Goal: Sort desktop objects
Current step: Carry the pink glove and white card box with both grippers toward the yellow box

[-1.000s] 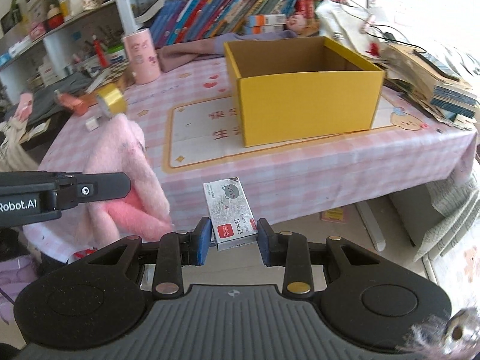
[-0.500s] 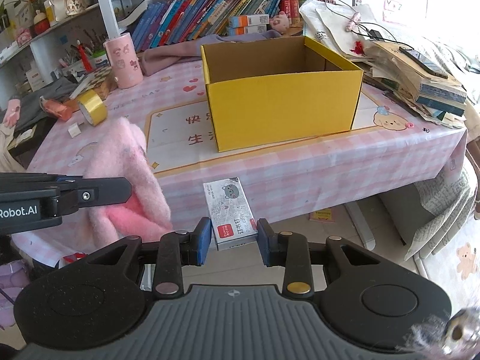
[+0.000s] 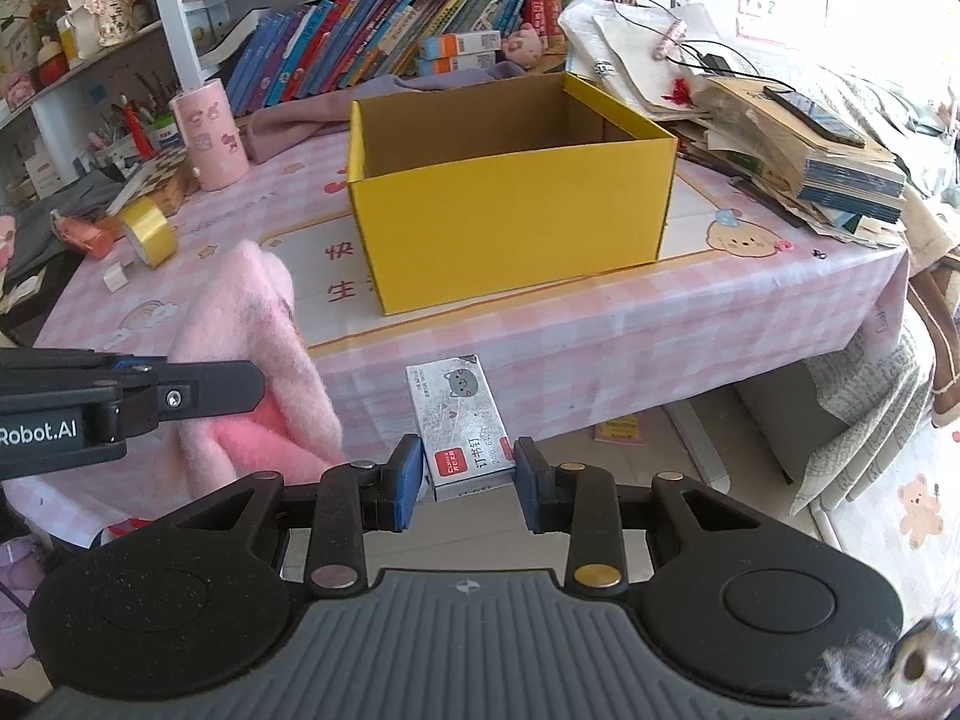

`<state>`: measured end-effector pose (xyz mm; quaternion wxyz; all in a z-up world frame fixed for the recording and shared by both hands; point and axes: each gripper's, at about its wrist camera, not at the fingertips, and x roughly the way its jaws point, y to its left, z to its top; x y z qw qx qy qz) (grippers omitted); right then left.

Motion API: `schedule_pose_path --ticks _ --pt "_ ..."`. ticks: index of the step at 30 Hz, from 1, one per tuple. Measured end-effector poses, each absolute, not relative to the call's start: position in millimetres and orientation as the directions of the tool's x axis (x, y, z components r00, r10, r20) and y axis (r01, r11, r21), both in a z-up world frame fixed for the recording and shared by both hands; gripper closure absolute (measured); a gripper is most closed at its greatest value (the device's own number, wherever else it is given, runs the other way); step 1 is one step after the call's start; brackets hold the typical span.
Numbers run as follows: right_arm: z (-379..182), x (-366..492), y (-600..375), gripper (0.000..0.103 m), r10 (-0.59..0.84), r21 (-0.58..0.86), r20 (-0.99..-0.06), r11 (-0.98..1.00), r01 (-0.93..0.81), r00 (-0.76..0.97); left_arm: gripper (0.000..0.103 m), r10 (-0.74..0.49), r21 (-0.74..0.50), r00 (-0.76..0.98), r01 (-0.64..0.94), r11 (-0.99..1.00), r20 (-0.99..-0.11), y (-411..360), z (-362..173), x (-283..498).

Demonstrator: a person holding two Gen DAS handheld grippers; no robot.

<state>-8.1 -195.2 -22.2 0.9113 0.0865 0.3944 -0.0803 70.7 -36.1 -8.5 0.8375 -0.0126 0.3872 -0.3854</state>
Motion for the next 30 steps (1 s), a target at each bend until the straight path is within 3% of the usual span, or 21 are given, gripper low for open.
schedule_pose_path --ticks 20,30 --pt "-30 -2 -242 0.073 -0.085 0.113 -0.750 0.960 0.254 0.655 0.089 -0.663 -0.283 0.367 0.694 0.662 -0.652 -92 -12 81" --pt "-21 24 -287 0.073 -0.086 0.116 -0.722 0.963 0.243 0.686 0.089 -0.681 -0.283 0.399 0.694 0.662 -0.614 -130 0 102"
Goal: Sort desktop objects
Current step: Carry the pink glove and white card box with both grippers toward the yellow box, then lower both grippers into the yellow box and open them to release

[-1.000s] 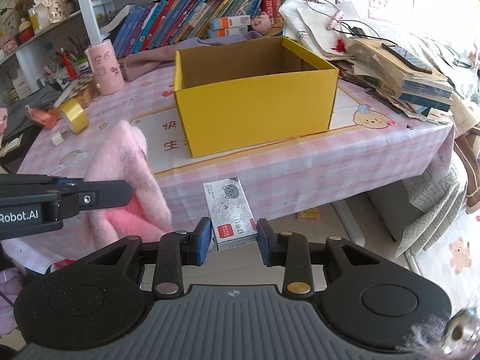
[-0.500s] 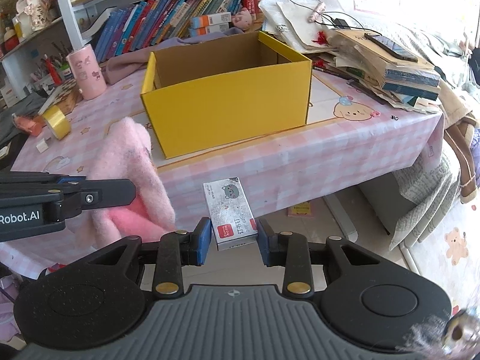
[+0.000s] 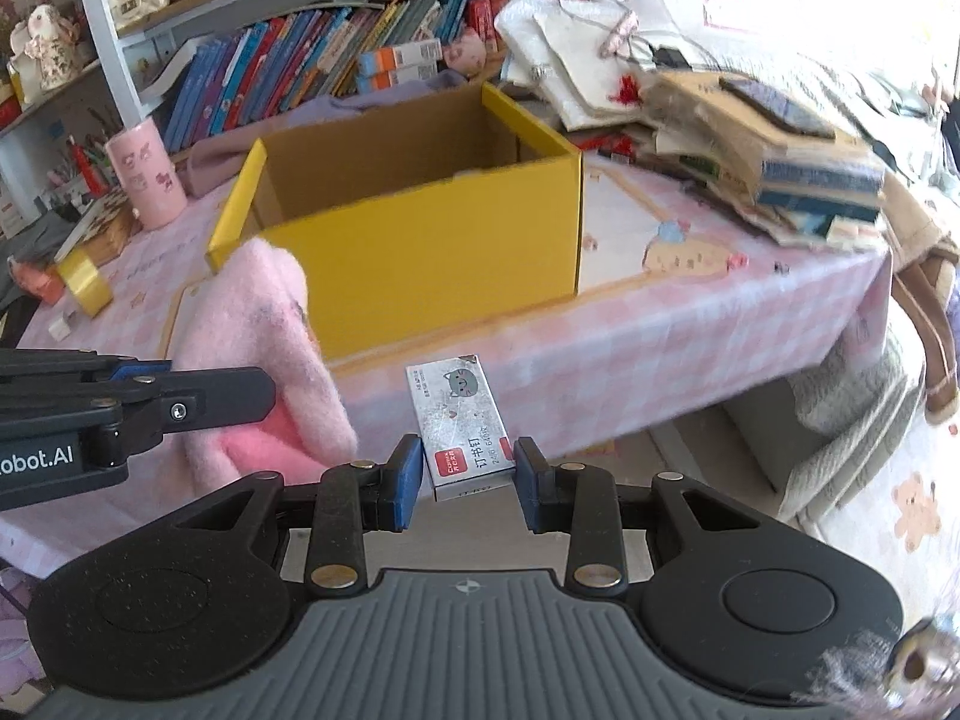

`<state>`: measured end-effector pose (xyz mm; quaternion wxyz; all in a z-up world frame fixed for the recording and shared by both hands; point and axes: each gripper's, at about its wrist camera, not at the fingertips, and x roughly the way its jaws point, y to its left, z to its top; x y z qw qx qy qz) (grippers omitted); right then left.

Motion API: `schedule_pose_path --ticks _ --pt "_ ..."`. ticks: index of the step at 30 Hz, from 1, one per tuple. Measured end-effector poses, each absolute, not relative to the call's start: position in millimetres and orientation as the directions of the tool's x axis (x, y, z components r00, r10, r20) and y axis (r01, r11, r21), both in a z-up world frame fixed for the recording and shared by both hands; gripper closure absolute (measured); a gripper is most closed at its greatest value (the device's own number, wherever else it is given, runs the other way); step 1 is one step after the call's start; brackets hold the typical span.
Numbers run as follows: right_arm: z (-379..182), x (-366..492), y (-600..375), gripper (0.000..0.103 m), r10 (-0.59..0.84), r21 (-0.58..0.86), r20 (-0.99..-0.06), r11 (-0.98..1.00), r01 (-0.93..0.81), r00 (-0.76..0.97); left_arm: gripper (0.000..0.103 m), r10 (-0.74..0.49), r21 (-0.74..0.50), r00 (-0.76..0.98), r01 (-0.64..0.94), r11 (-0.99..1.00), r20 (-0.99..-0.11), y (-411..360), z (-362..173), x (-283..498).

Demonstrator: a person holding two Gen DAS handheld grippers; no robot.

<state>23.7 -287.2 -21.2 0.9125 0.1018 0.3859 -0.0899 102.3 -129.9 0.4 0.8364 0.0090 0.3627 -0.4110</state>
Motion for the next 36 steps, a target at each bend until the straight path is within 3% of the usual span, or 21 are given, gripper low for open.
schedule_pose_path --ticks 10,19,36 --pt "14 75 -327 0.073 -0.028 0.090 -0.629 0.990 0.109 0.777 0.089 -0.659 -0.239 0.530 0.653 0.719 -0.533 -164 33 131" --pt "32 134 -349 0.073 0.051 0.050 -0.570 0.998 -0.028 0.820 0.089 -0.575 -0.177 0.635 0.578 0.797 -0.516 -180 42 168" --pt "-11 237 -348 0.073 0.155 -0.006 -0.686 0.976 -0.218 0.711 0.088 -0.407 -0.109 0.655 0.447 0.888 -0.637 -189 -5 240"
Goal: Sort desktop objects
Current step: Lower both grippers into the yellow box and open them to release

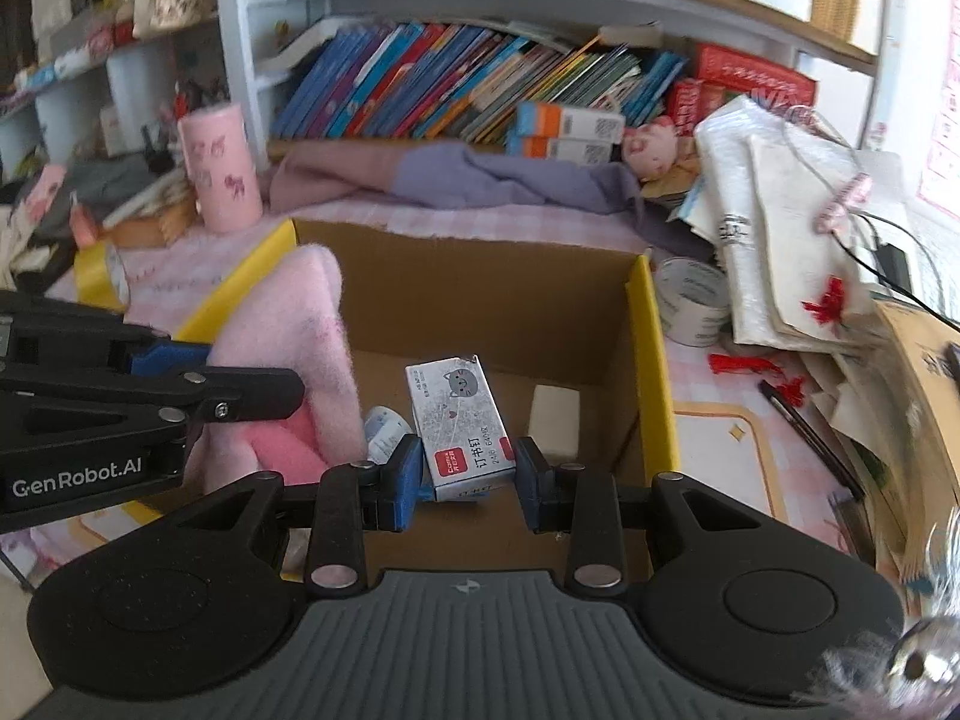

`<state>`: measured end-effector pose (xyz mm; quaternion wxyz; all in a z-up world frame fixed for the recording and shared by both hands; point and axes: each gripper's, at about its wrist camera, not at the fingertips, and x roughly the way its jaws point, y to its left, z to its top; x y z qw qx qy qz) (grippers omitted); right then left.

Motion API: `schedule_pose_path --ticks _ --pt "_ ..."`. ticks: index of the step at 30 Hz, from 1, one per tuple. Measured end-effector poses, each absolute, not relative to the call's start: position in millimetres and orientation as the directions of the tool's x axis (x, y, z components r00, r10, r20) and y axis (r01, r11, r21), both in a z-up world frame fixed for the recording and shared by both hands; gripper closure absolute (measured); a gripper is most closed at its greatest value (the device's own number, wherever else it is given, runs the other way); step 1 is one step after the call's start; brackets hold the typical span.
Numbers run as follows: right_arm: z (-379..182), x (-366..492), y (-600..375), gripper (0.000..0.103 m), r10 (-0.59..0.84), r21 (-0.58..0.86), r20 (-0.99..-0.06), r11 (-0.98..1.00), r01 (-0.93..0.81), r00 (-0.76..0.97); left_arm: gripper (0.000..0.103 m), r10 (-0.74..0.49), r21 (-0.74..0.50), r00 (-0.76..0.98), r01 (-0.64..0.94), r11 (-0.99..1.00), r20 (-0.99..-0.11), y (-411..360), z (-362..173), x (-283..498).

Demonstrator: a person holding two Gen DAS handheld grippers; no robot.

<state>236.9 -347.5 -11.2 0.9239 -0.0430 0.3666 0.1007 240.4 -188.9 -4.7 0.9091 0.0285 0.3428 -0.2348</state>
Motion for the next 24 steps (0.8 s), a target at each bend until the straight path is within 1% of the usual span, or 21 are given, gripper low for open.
schedule_pose_path --ticks 8,16,18,24 --pt "-24 275 -347 0.072 0.150 -0.059 -0.739 0.957 -0.285 0.657 0.088 -0.349 -0.092 0.623 0.406 0.909 -0.700 -199 -24 270" --pt "-32 291 -346 0.072 0.147 -0.072 -0.772 0.946 -0.315 0.619 0.087 -0.331 -0.082 0.613 0.397 0.914 -0.718 -205 -31 276" --pt "-33 292 -345 0.072 0.147 -0.072 -0.777 0.945 -0.319 0.613 0.084 -0.326 -0.080 0.612 0.394 0.916 -0.721 -205 -32 277" --pt "-35 296 -345 0.075 0.149 -0.071 -0.780 0.944 -0.322 0.608 0.084 -0.316 -0.075 0.605 0.390 0.918 -0.731 -206 -36 280"
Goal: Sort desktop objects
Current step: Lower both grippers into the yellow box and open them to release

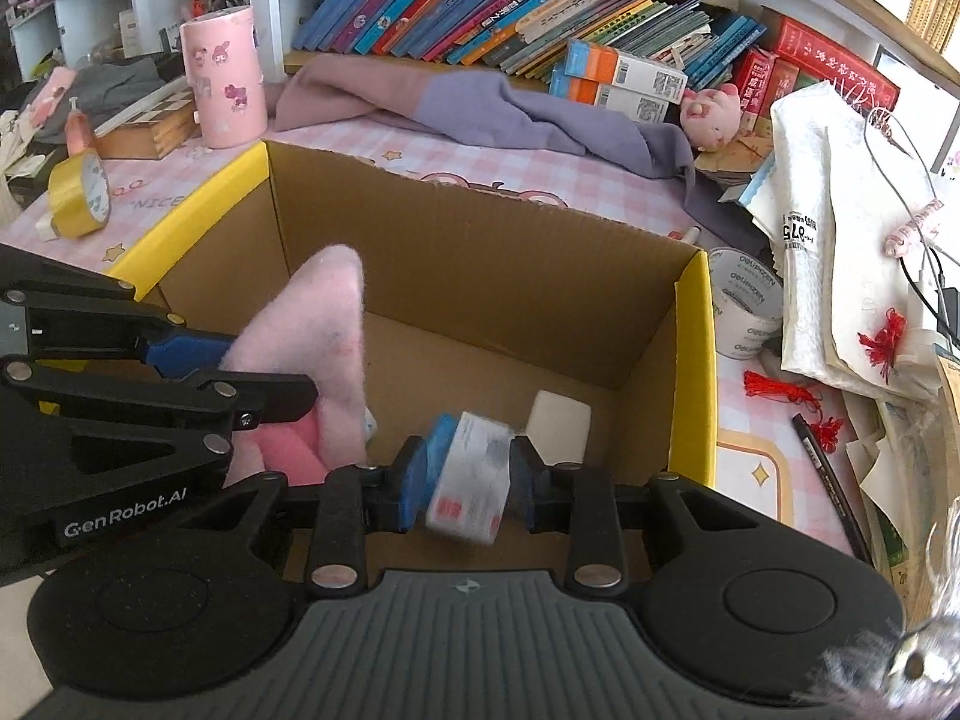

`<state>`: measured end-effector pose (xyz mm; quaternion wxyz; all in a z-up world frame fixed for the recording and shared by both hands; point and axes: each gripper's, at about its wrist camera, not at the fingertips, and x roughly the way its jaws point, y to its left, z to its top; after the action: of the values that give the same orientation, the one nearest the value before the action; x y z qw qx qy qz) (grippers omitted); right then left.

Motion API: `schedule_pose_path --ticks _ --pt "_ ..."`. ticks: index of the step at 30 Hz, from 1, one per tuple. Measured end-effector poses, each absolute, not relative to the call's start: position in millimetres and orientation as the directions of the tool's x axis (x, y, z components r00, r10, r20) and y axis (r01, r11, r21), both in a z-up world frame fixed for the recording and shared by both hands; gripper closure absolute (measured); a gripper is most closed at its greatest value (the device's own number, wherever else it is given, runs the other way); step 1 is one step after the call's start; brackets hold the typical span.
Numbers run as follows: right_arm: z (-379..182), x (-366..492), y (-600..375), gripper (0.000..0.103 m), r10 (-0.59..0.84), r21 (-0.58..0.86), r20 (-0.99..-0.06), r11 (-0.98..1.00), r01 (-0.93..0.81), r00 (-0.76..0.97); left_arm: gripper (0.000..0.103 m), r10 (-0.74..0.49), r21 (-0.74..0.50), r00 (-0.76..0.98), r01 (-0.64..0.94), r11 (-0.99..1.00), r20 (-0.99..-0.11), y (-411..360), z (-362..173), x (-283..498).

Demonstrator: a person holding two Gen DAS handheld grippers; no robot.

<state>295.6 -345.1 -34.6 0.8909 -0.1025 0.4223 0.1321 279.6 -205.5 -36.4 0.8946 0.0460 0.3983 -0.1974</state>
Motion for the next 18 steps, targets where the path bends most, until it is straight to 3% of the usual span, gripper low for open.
schedule_pose_path --ticks 4,10,12,18 --pt "-36 298 -347 0.075 0.142 -0.070 -0.780 0.948 -0.310 0.609 0.082 -0.306 -0.064 0.612 0.384 0.921 -0.729 -205 -37 280" --pt "-33 295 -352 0.075 0.148 -0.060 -0.765 0.953 -0.298 0.627 0.059 -0.306 -0.051 0.652 0.380 0.924 -0.693 -204 -29 275" --pt "-31 293 -354 0.076 0.149 -0.055 -0.755 0.956 -0.288 0.639 0.045 -0.286 -0.029 0.676 0.365 0.931 -0.679 -203 -25 272" --pt "-22 283 -359 0.075 0.151 -0.030 -0.728 0.968 -0.251 0.668 0.040 -0.301 -0.050 0.720 0.349 0.936 -0.626 -194 -7 264"
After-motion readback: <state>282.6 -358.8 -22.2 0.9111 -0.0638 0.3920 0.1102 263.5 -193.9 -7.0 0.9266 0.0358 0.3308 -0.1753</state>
